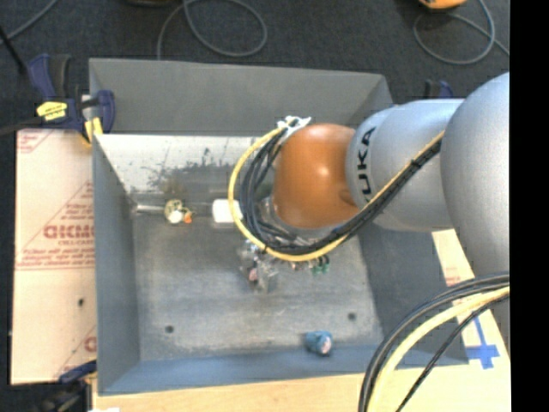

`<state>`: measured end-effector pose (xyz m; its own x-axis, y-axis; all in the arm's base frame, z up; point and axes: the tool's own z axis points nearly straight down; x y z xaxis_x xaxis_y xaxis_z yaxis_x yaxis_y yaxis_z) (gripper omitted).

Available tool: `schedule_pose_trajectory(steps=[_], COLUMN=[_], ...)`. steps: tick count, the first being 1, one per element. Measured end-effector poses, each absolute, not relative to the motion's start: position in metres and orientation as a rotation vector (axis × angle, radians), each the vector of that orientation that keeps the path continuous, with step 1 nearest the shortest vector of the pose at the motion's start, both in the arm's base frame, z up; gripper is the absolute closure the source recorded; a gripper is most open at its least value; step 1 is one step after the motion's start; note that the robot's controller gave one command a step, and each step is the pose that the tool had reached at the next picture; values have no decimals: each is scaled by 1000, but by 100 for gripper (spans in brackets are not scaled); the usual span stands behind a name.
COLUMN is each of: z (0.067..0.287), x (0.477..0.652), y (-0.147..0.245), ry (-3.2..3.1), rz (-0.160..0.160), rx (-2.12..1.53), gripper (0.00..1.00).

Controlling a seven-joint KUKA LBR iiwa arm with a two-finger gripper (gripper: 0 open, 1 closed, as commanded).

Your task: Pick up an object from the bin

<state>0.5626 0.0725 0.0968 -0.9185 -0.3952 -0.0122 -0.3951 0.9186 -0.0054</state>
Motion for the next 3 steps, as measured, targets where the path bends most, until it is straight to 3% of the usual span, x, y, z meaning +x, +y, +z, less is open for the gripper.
schedule_pose_trajectory(steps=[3], z=[128], x=[564], y=[72], ry=[3058], rz=[-6], rx=[-626], gripper=[100])
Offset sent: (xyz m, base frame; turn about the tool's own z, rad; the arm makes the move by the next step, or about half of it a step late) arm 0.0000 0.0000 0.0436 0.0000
